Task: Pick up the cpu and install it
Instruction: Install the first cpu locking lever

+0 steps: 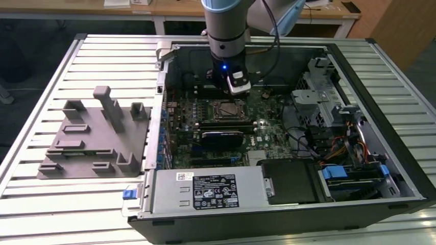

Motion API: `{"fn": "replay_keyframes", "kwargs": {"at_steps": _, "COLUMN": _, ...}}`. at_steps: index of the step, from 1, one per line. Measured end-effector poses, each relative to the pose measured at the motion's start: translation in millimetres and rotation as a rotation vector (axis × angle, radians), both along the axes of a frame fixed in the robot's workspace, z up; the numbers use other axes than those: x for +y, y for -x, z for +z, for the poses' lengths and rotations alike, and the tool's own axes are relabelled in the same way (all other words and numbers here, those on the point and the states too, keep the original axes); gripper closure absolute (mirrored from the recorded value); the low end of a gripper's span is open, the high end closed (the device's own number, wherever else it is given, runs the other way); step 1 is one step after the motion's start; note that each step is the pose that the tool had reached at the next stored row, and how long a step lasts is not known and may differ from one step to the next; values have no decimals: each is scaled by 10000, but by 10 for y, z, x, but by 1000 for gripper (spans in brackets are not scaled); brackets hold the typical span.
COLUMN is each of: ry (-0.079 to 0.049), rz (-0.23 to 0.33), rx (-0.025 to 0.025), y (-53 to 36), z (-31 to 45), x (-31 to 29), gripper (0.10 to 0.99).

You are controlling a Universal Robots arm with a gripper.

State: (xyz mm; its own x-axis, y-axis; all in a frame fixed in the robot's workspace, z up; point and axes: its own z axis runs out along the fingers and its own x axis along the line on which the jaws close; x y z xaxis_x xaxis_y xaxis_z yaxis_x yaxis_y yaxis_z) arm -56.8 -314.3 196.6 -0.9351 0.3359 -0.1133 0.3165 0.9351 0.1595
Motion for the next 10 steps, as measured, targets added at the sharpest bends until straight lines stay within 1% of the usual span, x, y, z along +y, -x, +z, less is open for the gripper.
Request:
{"fn": "replay_keyframes", "kwargs": {"at_steps": 4, "ry": 1, "rz": 0, "rx": 0, "y": 0, "z": 51, "x": 0, "gripper": 980}}
{"fn": "replay_keyframes", "kwargs": {"at_steps": 10, "ry": 0, "rz": 0, "rx": -1, "y": 0, "z": 195, "x": 0, "gripper": 980}}
